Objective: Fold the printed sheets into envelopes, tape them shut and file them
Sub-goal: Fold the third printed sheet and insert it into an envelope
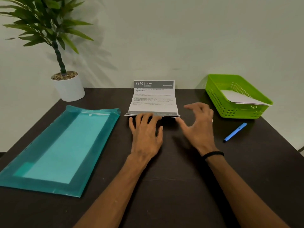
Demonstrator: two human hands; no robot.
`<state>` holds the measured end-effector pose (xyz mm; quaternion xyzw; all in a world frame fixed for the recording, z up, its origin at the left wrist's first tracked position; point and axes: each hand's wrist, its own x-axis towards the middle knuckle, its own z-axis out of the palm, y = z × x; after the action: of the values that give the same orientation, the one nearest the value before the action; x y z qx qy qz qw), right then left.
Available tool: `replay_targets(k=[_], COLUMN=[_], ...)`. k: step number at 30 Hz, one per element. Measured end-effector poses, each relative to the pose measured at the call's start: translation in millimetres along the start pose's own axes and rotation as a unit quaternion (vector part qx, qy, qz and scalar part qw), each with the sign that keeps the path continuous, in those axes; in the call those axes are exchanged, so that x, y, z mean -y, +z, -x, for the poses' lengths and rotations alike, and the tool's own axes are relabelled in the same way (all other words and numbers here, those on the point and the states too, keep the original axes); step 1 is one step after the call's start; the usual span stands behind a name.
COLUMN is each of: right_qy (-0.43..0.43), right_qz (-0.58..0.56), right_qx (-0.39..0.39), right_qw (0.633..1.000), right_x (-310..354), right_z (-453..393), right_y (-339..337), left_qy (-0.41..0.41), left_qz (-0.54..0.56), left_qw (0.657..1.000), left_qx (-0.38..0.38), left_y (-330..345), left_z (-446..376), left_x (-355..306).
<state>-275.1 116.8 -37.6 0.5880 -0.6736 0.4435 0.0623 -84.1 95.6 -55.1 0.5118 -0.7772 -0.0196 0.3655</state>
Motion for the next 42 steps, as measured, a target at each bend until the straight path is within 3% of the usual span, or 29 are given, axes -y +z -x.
replay_targets(k=[6, 20, 35, 42], right_qy=[-0.066, 0.011, 0.015, 0.008], right_qz=[-0.015, -0.027, -0.061, -0.022], right_qx=[0.069, 0.081, 0.062, 0.056], right_qw=[0.995, 0.996, 0.996, 0.998], right_x=[-1, -1, -3, -3], right_z=[-2, -5, -5, -7], right_y=[29, 22, 24, 27], left_qy=[-0.01, -0.022, -0.026, -0.026], left_qz=[-0.006, -0.033, -0.02, -0.017], left_qw=[1.0, 0.999, 0.998, 0.998], left_qx=[0.01, 0.033, 0.05, 0.052], left_y=[2, 2, 4, 5], left_z=[-1, -1, -1, 0], left_x=[2, -1, 2, 3])
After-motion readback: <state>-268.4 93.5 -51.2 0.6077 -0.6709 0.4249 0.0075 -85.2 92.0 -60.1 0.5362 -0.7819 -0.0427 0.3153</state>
